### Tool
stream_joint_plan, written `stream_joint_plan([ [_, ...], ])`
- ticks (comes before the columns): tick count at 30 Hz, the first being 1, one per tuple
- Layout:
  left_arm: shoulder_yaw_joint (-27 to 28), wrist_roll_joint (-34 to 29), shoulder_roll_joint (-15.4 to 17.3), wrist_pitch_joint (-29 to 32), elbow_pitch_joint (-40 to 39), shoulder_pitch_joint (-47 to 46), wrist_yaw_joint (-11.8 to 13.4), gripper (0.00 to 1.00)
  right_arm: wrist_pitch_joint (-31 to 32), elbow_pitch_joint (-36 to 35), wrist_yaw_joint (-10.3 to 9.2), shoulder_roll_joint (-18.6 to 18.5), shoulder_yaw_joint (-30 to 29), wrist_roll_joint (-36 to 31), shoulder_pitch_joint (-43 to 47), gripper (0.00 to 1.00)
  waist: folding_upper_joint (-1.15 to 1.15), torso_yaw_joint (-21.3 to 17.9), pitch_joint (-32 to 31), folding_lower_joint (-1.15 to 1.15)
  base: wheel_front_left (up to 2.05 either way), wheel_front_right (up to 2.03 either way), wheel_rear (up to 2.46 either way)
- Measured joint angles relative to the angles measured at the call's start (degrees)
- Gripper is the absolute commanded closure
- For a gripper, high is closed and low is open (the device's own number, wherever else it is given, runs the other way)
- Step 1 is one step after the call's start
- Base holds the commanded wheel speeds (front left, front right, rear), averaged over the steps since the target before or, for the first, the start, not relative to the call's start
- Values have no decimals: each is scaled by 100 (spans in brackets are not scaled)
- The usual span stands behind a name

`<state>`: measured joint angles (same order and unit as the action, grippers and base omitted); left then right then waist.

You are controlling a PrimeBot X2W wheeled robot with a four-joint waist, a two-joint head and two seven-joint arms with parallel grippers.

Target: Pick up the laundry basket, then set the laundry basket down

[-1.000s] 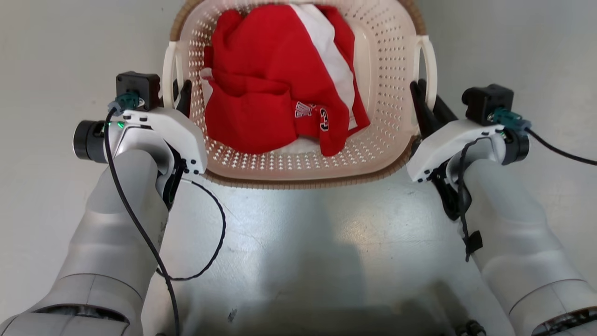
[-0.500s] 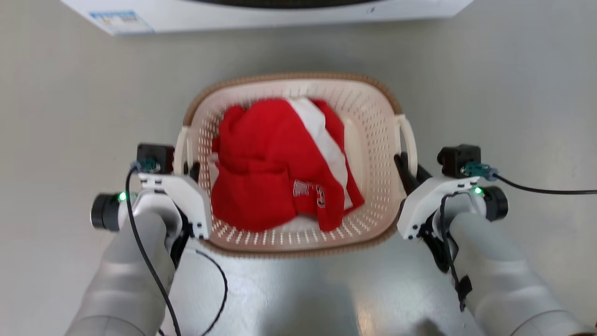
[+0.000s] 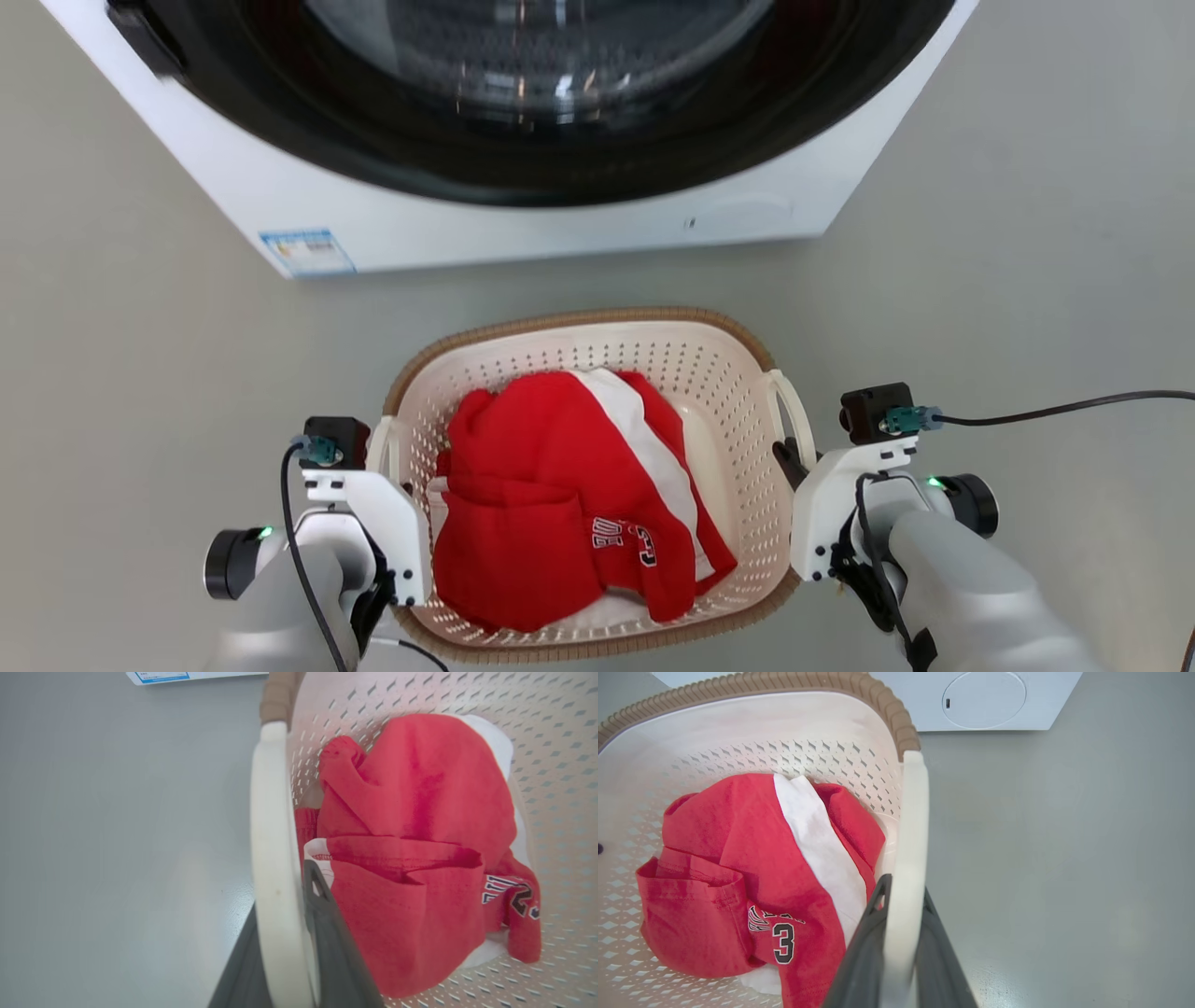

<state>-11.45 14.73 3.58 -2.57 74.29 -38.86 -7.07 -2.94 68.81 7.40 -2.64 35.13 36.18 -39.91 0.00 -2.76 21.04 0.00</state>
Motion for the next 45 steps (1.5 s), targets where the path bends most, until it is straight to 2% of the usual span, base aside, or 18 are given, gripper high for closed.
stream_joint_plan([
  [15, -509, 601, -105, 721, -30, 627, 1, 100, 619, 104, 0, -53, 416, 641, 506, 100, 0, -86, -1411, 0, 0, 0, 0],
  [23, -883, 933, -5, 920, -232, 945, 2, 100, 1001, 93, 0, -63, 603, 890, 597, 100, 0, -92, -1944, 0, 0, 0, 0],
  [45, -1478, 1552, 188, 1112, -431, 1159, 2, 100, 1107, 92, 0, -30, 1025, 1255, 719, 100, 0, -258, -2265, 0, 0, 0, 0],
])
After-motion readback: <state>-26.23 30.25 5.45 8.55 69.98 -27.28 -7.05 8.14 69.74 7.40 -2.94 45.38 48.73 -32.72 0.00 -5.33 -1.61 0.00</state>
